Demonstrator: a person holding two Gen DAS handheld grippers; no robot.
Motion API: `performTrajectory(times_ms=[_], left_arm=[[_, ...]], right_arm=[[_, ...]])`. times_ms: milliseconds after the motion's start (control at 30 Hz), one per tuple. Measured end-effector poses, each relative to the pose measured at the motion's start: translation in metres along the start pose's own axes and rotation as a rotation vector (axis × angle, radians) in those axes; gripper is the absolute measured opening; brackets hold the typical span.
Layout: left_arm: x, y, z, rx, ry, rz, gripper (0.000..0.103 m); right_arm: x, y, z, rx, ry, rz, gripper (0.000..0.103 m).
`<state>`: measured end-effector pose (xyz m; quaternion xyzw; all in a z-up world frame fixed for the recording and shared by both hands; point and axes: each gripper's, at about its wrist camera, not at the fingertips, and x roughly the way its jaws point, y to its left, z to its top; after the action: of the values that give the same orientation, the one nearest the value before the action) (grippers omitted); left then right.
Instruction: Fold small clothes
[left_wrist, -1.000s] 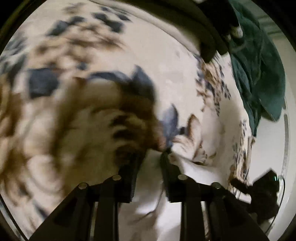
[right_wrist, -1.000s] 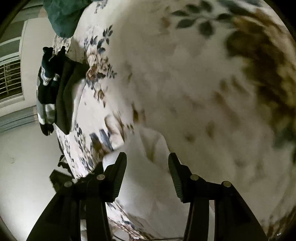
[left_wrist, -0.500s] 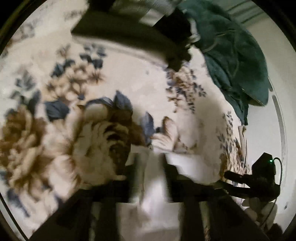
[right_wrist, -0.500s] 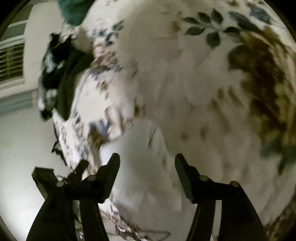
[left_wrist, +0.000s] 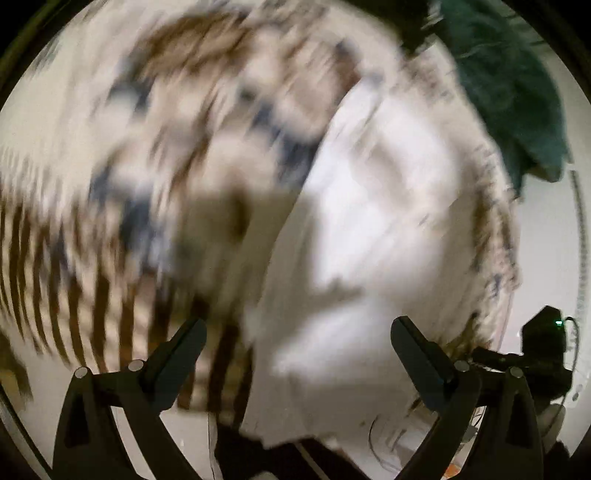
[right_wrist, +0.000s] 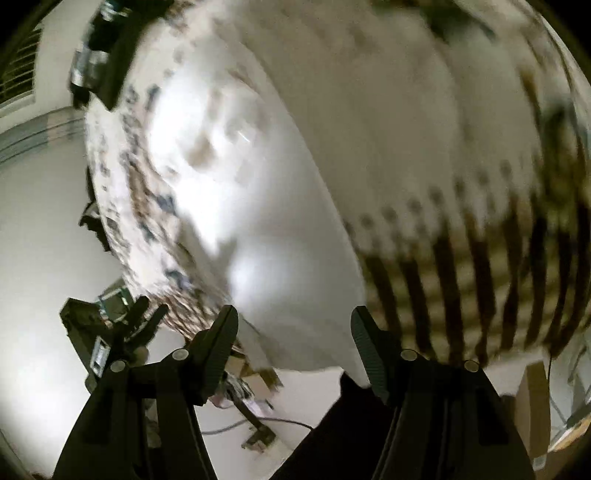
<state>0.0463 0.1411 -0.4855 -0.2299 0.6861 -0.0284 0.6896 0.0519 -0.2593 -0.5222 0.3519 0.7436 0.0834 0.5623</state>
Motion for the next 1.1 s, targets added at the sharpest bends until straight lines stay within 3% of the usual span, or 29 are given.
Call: performTrajectory(times_ms=[100,167,200,233,300,367,467,567,600,633,667,700,733,833,900,967,1000,1033,1067,1100], left_arm=[[0.030,0.013,-0.029,-0.029,0.031,0.030,0.100],[0.044,0.018,-0.041,-0.046,0.035,-0.011,0.065],[0.051,0.019,-0.047,-0.050,0.045,-0.012,0.015],[0.056,0.020,-0.051,-0.052,0.061,0.003,0.006],[0.051,0.020,-0.059,-0.028,0.021,0.010,0.007],[0.044,0.024,-0.064,0.007,0.012,0.076,0.007],[0.036,0.046,-0.071,-0.026,0.055,0.065,0.009],[0.027,0.063,-0.080,-0.099,0.073,-0.029,0.014],[0.024,0.067,-0.081,-0.129,0.070,-0.067,0.035],[0.022,0.069,-0.082,-0.148,0.063,-0.104,0.069],[0.022,0.071,-0.082,-0.170,0.047,-0.154,0.079],[0.024,0.072,-0.080,-0.195,0.025,-0.205,0.080],[0.027,0.071,-0.078,-0.206,0.022,-0.228,0.080],[0.055,0.057,-0.071,-0.185,0.056,-0.241,0.080],[0.078,0.044,-0.072,-0.165,0.115,-0.219,0.079],[0.085,0.032,-0.073,-0.132,0.113,-0.177,0.077],[0.082,0.026,-0.074,-0.107,0.093,-0.165,0.064],[0.076,0.023,-0.077,-0.086,0.080,-0.141,0.026],[0.072,0.021,-0.079,-0.072,0.084,-0.131,0.010],[0.066,0.021,-0.082,-0.076,0.075,-0.145,0.007]], right_arm=[[0.026,-0.016,-0.015,0.008,0.014,-0.028,0.066],[0.044,-0.025,-0.026,0.023,0.012,-0.026,0.065],[0.050,-0.027,-0.030,0.023,0.007,-0.033,0.044],[0.056,-0.029,-0.034,0.024,0.002,-0.040,0.012],[0.069,-0.034,-0.044,0.023,0.019,-0.060,0.009],[0.072,-0.043,-0.053,-0.020,0.027,-0.162,0.009],[0.085,-0.061,-0.067,-0.026,0.126,-0.249,0.009],[0.069,-0.074,-0.075,0.002,0.119,-0.175,0.010],[0.059,-0.077,-0.076,0.002,0.104,-0.149,0.018],[0.051,-0.077,-0.076,0.002,0.081,-0.115,0.037],[0.040,-0.077,-0.075,0.006,0.040,-0.055,0.047],[0.035,-0.075,-0.074,0.008,0.015,-0.008,0.062],[0.031,-0.074,-0.072,0.011,-0.005,0.033,0.066],[0.040,-0.069,-0.060,0.003,-0.009,0.109,0.066],[0.063,-0.069,-0.050,0.015,0.043,0.121,0.066],[0.087,-0.073,-0.045,0.038,0.106,0.122,0.066],[0.095,-0.075,-0.045,0.051,0.121,0.127,0.066],[0.099,-0.075,-0.047,0.054,0.124,0.135,0.058],[0.099,-0.073,-0.050,0.050,0.111,0.132,0.047],[0.097,-0.071,-0.052,0.046,0.107,0.139,0.017]])
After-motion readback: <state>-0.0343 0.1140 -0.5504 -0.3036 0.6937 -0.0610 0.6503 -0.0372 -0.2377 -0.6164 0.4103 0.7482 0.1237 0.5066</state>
